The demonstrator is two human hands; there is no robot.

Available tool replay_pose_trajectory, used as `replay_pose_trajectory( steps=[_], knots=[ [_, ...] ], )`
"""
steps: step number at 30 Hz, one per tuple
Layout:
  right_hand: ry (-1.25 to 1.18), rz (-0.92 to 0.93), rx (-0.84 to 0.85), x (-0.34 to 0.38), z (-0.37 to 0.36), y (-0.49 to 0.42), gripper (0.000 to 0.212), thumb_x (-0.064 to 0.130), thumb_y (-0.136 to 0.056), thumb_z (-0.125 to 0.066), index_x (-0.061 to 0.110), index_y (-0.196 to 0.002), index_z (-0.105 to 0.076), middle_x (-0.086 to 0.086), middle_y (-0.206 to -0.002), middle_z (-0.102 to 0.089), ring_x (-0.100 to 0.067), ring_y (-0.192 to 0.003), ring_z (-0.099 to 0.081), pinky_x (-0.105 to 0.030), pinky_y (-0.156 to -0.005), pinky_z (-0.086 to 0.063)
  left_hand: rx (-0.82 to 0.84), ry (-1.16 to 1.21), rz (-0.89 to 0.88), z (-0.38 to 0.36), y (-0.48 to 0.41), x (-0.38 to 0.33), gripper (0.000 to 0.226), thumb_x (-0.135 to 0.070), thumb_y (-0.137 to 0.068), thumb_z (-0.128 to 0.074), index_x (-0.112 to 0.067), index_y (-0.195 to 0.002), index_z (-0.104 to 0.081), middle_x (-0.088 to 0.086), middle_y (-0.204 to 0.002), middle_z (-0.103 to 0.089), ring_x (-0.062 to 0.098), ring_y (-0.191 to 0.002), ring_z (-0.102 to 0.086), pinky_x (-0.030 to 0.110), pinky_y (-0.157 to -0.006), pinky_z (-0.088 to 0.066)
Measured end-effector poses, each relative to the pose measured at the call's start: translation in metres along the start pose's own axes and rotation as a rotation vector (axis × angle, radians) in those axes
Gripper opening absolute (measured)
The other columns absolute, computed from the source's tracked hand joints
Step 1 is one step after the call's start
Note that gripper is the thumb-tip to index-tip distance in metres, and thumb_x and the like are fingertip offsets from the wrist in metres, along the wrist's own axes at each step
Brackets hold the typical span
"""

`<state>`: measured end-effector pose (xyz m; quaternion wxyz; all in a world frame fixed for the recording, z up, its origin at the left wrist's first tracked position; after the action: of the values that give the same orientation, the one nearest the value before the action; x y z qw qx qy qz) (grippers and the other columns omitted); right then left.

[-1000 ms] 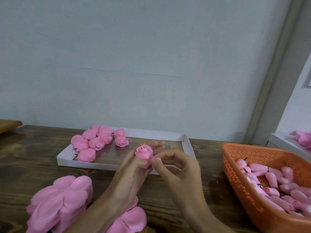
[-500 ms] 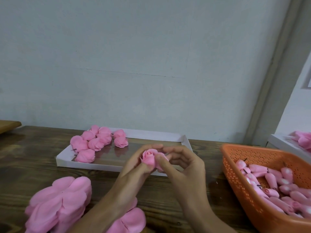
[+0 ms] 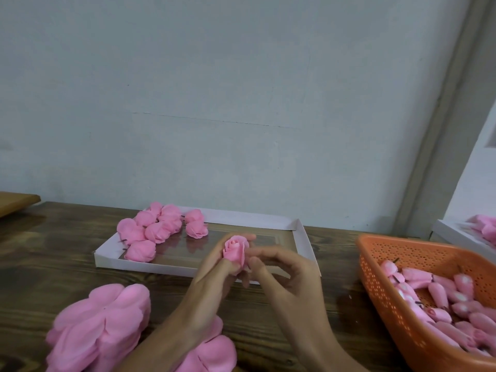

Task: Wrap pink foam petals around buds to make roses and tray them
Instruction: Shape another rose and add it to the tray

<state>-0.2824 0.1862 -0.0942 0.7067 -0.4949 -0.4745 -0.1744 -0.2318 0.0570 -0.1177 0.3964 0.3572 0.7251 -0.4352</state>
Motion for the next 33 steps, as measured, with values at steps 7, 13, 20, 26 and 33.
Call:
replay_pose_trajectory(
  steps=[7, 13, 20, 26, 33],
  knots=[
    [0.222, 0.056, -0.037, -0.003, 0.006, -0.004, 0.022, 0.012, -0.079, -0.089, 0.031, -0.087, -0.082, 0.015, -0.084, -0.077, -0.016, -0.082, -0.068, -0.035, -0.063, -0.057, 0.138, -0.182, -0.011, -0.003, 0.004, -0.005, 0.053, -0.001, -0.078, -0.055, -0.028, -0.123, -0.066, -0.004, -0.107, -0.077, 0.008, -0.107, -0.072, 0.019, -0.079, -0.052],
    [0.507, 0.312, 0.127, 0.012, 0.017, -0.017, 0.045, 0.019, -0.079, -0.089, 0.036, -0.117, -0.073, 0.018, -0.113, -0.062, -0.013, -0.106, -0.06, -0.017, -0.076, -0.049, 0.152, -0.386, -0.082, -0.002, 0.005, -0.005, 0.049, -0.011, -0.089, -0.069, -0.041, -0.126, -0.056, -0.009, -0.109, -0.071, 0.009, -0.105, -0.068, 0.024, -0.088, -0.054],
    [0.515, 0.385, 0.202, 0.013, 0.021, -0.021, 0.027, 0.017, -0.086, -0.085, 0.029, -0.109, -0.082, 0.015, -0.119, -0.068, -0.014, -0.114, -0.064, -0.028, -0.084, -0.056, 0.066, -0.344, -0.164, -0.005, 0.005, -0.001, 0.039, -0.021, -0.093, -0.075, -0.038, -0.123, -0.057, -0.001, -0.117, -0.073, 0.018, -0.111, -0.072, 0.024, -0.088, -0.056],
    [0.455, 0.379, 0.285, 0.008, 0.017, -0.017, 0.021, 0.025, -0.101, -0.069, 0.032, -0.117, -0.079, 0.015, -0.124, -0.064, -0.013, -0.122, -0.06, -0.031, -0.099, -0.05, -0.031, -0.338, -0.143, -0.004, 0.002, -0.002, 0.007, -0.02, -0.097, -0.074, -0.022, -0.095, -0.067, 0.004, -0.084, -0.07, 0.023, -0.08, -0.069, 0.027, -0.068, -0.054],
    [0.151, -0.036, 0.143, -0.025, -0.006, 0.009, 0.037, 0.046, -0.084, -0.075, 0.035, -0.116, -0.062, 0.016, -0.107, -0.072, -0.012, -0.103, -0.071, -0.033, -0.088, -0.059, -0.32, 0.166, 0.021, 0.0, -0.003, -0.001, 0.028, -0.036, -0.089, -0.064, -0.019, -0.066, -0.064, 0.005, -0.069, -0.054, 0.016, -0.061, -0.05, 0.031, -0.062, -0.043]
  ],
)
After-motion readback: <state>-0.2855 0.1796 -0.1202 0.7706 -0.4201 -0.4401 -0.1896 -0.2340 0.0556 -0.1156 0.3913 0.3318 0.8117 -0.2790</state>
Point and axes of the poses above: each hand's wrist, its own y-axis away from the middle knuckle, its own z-axis out of the back of the hand, x = y × z, the point moved 3 cm from there along -y, towards the middle knuckle
